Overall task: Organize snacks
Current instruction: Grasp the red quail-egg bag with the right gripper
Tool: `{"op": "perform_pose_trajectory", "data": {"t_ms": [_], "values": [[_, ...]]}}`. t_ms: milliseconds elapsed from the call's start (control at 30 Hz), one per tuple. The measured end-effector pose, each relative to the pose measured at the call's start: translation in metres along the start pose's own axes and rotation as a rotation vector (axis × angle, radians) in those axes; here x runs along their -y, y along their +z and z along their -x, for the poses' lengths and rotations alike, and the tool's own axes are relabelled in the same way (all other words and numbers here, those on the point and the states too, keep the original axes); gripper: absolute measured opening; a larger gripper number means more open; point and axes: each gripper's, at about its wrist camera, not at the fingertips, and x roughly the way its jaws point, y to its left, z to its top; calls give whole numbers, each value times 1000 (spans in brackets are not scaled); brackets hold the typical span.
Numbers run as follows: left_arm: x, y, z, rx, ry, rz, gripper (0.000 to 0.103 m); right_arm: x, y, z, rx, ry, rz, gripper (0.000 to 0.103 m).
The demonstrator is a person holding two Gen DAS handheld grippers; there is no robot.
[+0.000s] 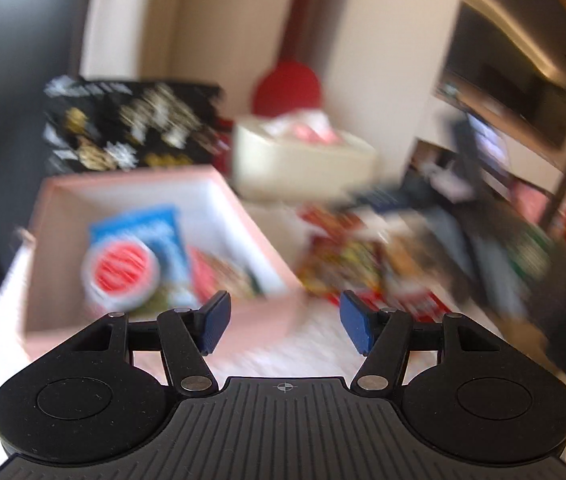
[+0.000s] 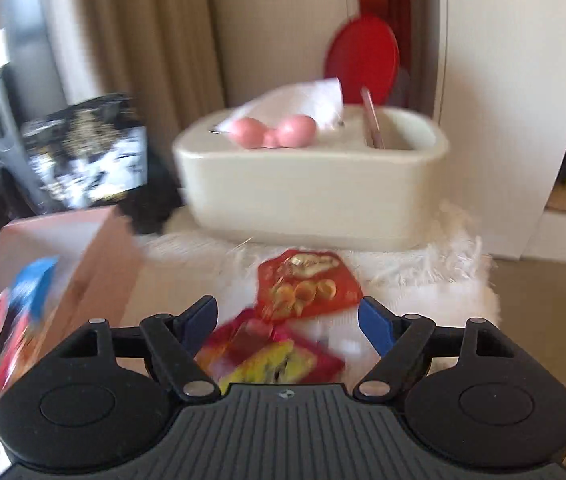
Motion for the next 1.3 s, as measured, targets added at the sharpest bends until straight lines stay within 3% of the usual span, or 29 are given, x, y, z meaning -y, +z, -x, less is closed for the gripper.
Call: {"op": "perform_pose_trajectory", "data": {"t_ms": [133,200,300,333,367,400,467,567,667,733,767,800,1033,1100,1200,1300], "values": [[9,-19,-16,-92,-23,-21,66,0,16,-52,-96,-46,64,78],[7,-24,-11,-99,-19,-16,66,2,17,-70,-147,-65,97,78],[-3,-28,-7,-100,-7,23,66,16,12,-65,-153,-21,24,77],[-7,-30,-7,-101,-2,40,66,19,10,-59,-144,-16,8,69],[-11,-31,-7,-104,2,59,66,21,7,-49,-129,-10,8,49],[-14,-31,-6,-107,5,79,66,22,5,-39,-124,7,12,36],[-18,-32,-6,-107,0,107,66,25,2,-14,-112,63,2,20],[-18,-33,-8,-113,-7,117,66,18,-4,22,-83,109,69,17],[-14,-33,-9,-129,-20,125,66,10,-2,36,-71,127,88,18],[-9,-33,-10,-135,-28,121,66,15,3,30,-70,118,47,38],[-8,-34,-10,-136,-27,116,66,15,5,21,-72,101,16,66],[-6,-34,-10,-138,-26,111,66,17,6,12,-72,78,-24,81],[-11,-41,-15,-165,-22,130,65,5,12,-60,-191,-8,-272,82],[-13,-43,-16,-165,-25,138,65,-12,17,-68,-158,-89,-237,85],[-16,-45,-13,-157,-33,148,65,-33,20,-81,-177,-165,-109,82],[-20,-47,-9,-151,-29,159,65,-44,10,-71,-152,-162,18,78]]}}
